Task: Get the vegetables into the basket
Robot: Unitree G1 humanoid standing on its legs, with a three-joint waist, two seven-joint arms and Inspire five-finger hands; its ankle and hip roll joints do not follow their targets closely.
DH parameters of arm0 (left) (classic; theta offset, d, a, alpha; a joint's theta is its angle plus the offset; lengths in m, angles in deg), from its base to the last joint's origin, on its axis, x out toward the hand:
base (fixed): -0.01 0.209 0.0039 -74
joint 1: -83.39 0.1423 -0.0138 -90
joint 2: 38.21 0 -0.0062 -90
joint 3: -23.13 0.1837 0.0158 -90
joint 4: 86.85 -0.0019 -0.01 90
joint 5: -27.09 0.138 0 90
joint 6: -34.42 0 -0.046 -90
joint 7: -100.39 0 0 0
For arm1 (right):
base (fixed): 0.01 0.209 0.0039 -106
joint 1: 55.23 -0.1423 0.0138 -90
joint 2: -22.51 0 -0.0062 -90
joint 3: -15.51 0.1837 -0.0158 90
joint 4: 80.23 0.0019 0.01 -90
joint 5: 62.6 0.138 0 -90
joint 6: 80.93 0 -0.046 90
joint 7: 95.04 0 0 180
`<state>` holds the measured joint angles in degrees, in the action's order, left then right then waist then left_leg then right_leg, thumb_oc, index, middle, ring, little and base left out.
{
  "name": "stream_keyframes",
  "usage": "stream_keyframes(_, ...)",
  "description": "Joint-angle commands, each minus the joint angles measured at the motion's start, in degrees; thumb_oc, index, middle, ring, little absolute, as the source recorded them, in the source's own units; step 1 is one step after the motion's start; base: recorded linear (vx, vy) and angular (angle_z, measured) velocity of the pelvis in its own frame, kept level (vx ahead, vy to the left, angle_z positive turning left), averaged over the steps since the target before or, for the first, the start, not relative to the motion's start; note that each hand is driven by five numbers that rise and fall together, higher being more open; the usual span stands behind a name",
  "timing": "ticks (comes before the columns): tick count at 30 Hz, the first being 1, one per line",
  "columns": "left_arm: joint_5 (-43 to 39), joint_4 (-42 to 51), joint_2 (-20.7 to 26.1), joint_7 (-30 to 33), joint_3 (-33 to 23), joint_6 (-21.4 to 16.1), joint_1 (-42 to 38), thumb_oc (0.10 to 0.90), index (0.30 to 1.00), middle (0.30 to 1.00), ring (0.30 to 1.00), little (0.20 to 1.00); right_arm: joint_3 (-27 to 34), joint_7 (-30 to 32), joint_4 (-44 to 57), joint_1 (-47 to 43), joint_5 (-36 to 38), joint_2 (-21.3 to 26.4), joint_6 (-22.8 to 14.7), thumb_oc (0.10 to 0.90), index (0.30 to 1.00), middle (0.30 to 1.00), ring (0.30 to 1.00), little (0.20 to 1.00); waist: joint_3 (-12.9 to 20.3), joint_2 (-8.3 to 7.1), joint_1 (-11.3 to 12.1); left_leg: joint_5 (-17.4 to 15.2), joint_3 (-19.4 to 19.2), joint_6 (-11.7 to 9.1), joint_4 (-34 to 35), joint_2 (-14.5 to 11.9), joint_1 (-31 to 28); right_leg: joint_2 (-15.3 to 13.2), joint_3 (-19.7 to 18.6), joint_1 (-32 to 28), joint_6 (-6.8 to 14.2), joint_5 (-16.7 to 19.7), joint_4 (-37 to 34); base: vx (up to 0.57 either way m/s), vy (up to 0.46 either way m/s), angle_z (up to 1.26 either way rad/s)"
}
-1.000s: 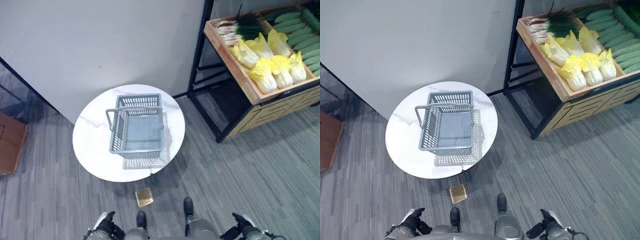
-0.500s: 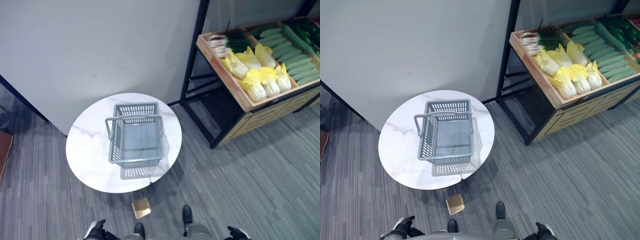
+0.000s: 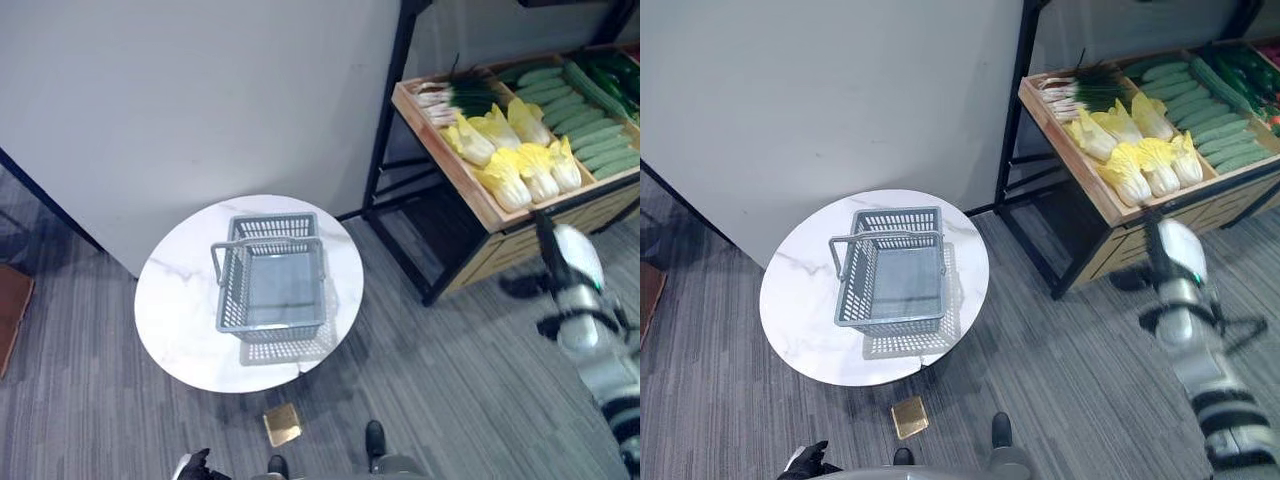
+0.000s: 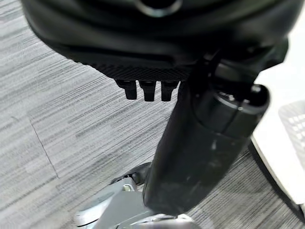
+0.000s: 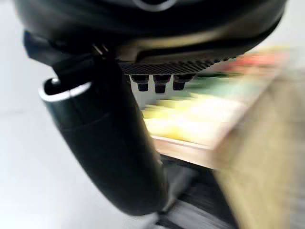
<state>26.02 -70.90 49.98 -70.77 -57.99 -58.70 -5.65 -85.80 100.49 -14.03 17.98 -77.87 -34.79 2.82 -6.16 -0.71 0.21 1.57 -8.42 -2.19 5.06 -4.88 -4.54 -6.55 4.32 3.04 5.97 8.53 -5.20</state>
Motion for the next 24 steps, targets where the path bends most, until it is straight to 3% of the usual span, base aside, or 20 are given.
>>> stream_keyframes(1,0.66,-3.48,1.21,0.01,1.58,-0.28,-3.10,0.900,1.000,1.000,1.000,1.000,-7.27,-2.71,2.84,-13.01,2.28,-0.01,-2.91,0.900,1.000,1.000,1.000,1.000,0.07,-3.20,1.98,-0.72,0.09,-3.33,-0.06,-1.58,0.94,-4.47,0.61,-2.41,4.88,0.34,0.20,0.03,-0.006,0.06)
stream_keyframes(8,-1.41,-2.92,0.18,-0.51,3.93,-0.15,-2.60,0.900,1.000,1.000,1.000,1.000,-15.99,-5.92,2.16,-24.52,10.77,-5.54,-2.69,0.900,1.000,1.000,1.000,1.000,-0.81,-3.36,3.49,-0.03,0.99,-3.51,-0.06,-1.76,2.19,-4.47,1.60,-2.22,4.62,0.32,0.20,0.00,-0.008,0.13)
stream_keyframes(11,-3.13,-2.33,0.26,-0.31,5.90,-0.50,-3.02,0.900,1.000,1.000,1.000,1.000,-20.84,-5.90,-2.72,-34.20,13.08,-7.47,-1.59,0.900,1.000,1.000,1.000,1.000,-1.96,-3.61,4.84,0.82,1.79,-3.71,-0.06,-2.00,3.96,-4.32,2.29,-1.31,4.45,0.43,0.20,-0.03,-0.021,0.15)
stream_keyframes(15,-5.24,-2.75,0.81,0.44,6.73,-0.75,-4.59,0.900,1.000,1.000,1.000,1.000,-22.39,-4.64,-9.62,-40.53,17.00,-11.68,-0.83,0.900,1.000,1.000,1.000,1.000,-3.21,-3.86,5.83,1.83,2.54,-3.86,-0.06,-2.13,6.14,-4.18,2.79,0.12,4.26,0.67,0.24,-0.03,-0.018,0.08)
stream_keyframes(24,-8.67,-2.98,1.73,1.92,8.00,-1.32,-6.59,0.900,1.000,1.000,1.000,1.000,-26.13,-3.63,-19.43,-49.38,17.76,-17.35,0.99,0.900,1.000,1.000,1.000,1.000,-5.18,-4.48,7.43,3.01,4.27,-3.90,-0.06,-2.08,9.42,-3.95,3.46,2.29,3.83,0.81,0.40,0.00,-0.003,0.07)
